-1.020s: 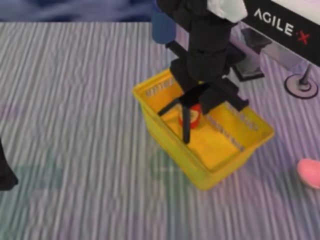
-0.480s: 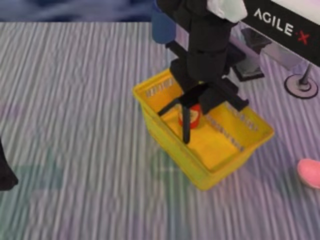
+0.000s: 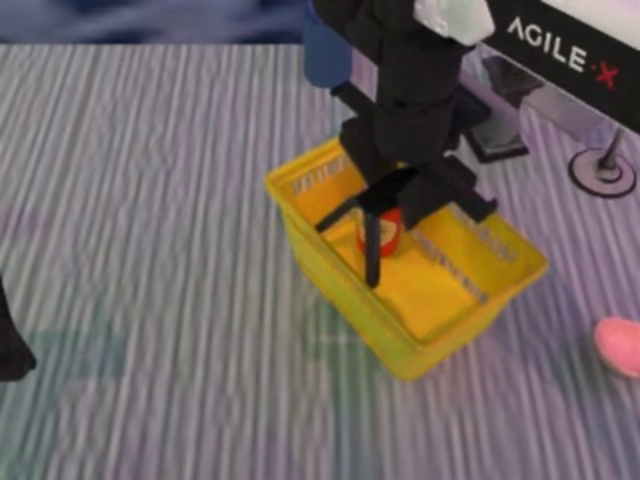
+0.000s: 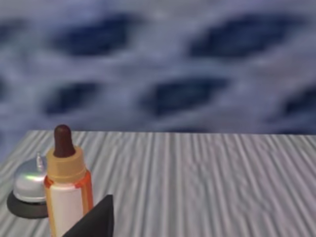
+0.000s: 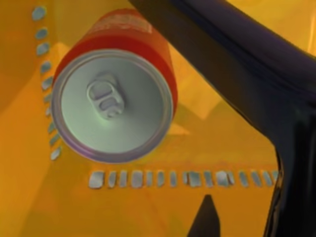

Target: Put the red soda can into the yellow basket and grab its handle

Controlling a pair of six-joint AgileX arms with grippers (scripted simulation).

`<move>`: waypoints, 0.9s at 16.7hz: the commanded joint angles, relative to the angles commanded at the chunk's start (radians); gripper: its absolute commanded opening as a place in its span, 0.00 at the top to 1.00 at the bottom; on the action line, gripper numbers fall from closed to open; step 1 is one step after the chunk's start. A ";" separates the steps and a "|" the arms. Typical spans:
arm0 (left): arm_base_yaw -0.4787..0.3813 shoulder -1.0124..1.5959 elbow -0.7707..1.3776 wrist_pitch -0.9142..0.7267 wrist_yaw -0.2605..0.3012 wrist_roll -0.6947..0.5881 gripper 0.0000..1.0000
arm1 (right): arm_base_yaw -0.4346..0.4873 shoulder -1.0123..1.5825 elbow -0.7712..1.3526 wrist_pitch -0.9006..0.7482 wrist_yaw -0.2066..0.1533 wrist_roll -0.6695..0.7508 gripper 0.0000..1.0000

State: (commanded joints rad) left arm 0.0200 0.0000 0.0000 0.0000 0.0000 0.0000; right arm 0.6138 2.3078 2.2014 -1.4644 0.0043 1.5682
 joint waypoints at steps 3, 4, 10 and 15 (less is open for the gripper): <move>0.000 0.000 0.000 0.000 0.000 0.000 0.00 | 0.000 0.000 0.000 0.000 0.000 0.000 1.00; 0.000 0.000 0.000 0.000 0.000 0.000 0.00 | 0.000 0.000 0.000 0.000 0.000 0.000 1.00; 0.000 0.000 0.000 0.000 0.000 0.000 0.00 | -0.004 0.002 0.017 -0.018 0.000 -0.002 1.00; 0.000 0.000 0.000 0.000 0.000 0.000 0.00 | -0.024 0.004 0.172 -0.171 0.000 -0.028 1.00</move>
State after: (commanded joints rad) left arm 0.0200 0.0000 0.0000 0.0000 0.0000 0.0000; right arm 0.5897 2.3123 2.3738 -1.6352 0.0039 1.5405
